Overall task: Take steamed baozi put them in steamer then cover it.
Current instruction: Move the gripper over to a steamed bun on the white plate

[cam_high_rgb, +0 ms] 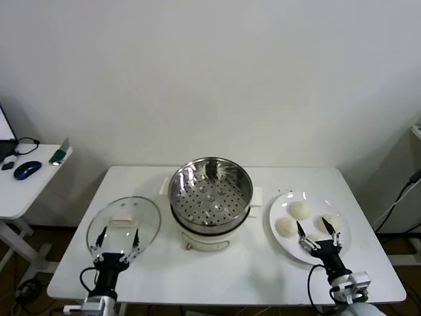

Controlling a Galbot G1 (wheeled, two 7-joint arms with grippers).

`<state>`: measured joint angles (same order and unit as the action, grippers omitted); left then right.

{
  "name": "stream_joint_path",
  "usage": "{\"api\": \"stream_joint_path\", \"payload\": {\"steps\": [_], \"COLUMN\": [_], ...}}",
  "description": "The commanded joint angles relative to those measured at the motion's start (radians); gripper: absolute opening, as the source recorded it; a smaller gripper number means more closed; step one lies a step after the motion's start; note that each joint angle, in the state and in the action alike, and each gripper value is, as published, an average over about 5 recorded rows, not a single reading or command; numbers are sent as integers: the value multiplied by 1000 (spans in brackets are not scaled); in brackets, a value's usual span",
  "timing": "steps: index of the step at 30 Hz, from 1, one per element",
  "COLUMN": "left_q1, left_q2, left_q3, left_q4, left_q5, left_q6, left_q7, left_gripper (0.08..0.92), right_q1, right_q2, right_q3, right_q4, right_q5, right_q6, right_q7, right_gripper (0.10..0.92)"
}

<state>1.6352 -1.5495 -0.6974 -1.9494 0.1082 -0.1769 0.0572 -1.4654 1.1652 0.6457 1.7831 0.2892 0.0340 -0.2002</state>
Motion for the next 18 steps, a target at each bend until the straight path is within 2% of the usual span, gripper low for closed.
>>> {"api": "stream_joint_path", "payload": {"steps": [1,7,11,18], "left_q1": [0,5,11,12], "left_q2": [4,7,13,23], "left_q3": [3,11,18,17], "left_q4": [-1,3,-1,5], "left_q5": [15,64,62,55], "left_q6": [-3,21,14,21], "left_q7": [-12,-48,-50,-59], "left_gripper": [823,823,823,823], "right_q1": [45,193,313,718], "right_q2": [-67,-335,-526,-701], "right_q3": [3,-60,-171,-558], "right_q4": [-2,-107,-189,-331], "right_q5": [-40,-100,-159,-219], "right_q6": [-71,-170,-178,-160], "right_q7": [-37,-243,-381,-589], "right_gripper": [823,823,823,823]}}
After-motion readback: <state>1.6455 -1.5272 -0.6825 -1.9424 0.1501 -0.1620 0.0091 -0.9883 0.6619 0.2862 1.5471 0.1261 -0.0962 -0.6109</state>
